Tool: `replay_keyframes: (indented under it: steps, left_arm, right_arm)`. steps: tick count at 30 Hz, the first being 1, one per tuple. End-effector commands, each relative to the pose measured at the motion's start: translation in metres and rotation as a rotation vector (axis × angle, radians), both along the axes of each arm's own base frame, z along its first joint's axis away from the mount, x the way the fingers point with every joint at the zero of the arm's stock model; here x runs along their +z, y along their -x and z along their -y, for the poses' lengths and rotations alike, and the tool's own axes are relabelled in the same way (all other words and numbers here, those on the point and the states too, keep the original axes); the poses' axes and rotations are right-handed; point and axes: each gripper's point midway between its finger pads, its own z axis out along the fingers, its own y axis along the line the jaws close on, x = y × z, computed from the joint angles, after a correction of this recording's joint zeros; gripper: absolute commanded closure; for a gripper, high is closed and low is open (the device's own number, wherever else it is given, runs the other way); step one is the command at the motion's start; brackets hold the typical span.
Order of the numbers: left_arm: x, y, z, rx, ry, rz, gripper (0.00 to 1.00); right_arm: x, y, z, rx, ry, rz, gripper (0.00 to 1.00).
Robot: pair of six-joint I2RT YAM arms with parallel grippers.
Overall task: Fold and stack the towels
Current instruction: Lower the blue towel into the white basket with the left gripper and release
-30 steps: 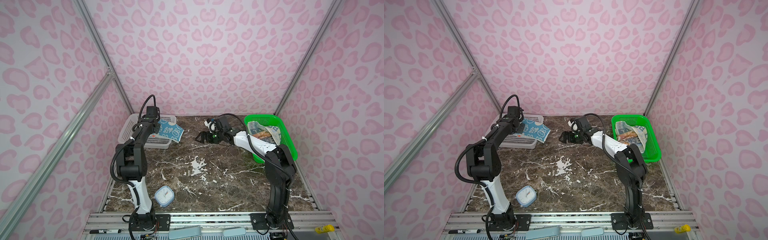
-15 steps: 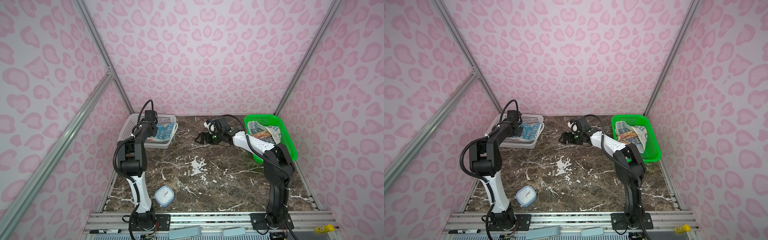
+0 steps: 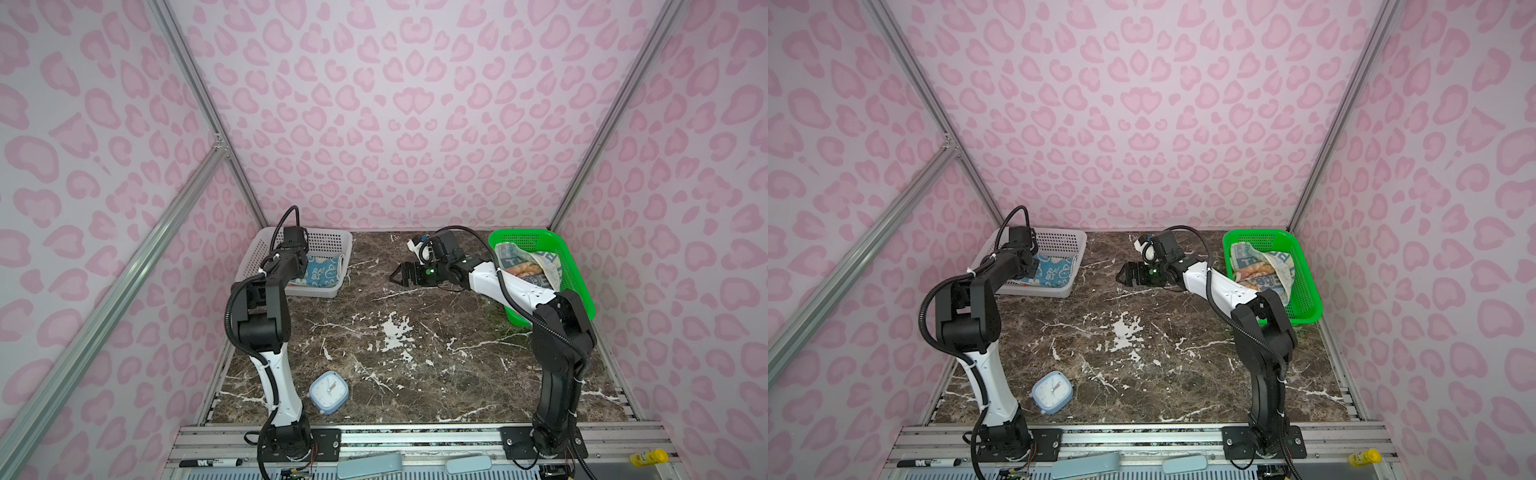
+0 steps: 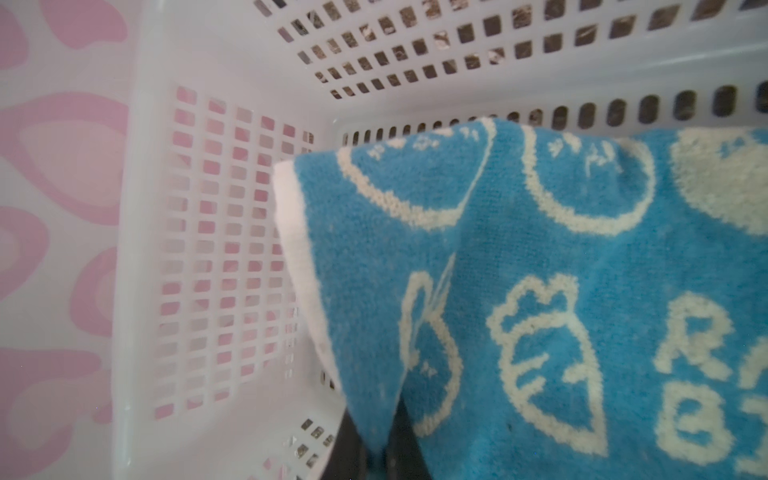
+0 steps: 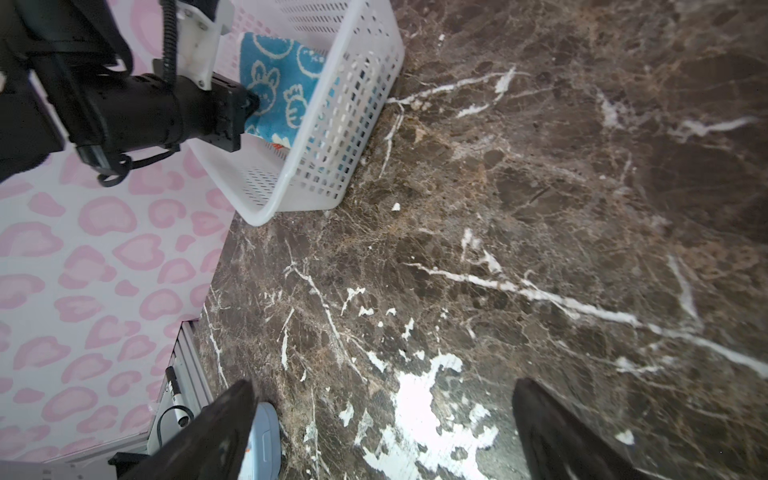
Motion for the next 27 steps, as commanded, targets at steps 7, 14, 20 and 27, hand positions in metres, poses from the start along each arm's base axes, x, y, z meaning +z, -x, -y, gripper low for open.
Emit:
replay_keyframes:
  steps: [7, 14, 20, 27]
  left_arm:
    - [0.016, -0.013, -0.016, 0.039, -0.073, 0.041, 0.96]
    - [0.003, -0.007, -0.033, 0.114, -0.088, 0.011, 0.96]
    - [-0.002, -0.002, -0.046, 0.154, -0.089, 0.010, 0.96]
    - [-0.003, -0.008, -0.047, 0.165, -0.074, 0.025, 0.89]
  right_arm:
    - [0.006, 0.001, -0.008, 0.042, -0.022, 0.031, 0.02]
    - [0.000, 0.001, -0.009, 0.052, -0.018, 0.021, 0.02]
    - [0.000, 0.001, -0.011, 0.055, -0.022, 0.015, 0.02]
    - [0.001, 0.002, -0.016, 0.062, -0.024, 0.011, 0.02]
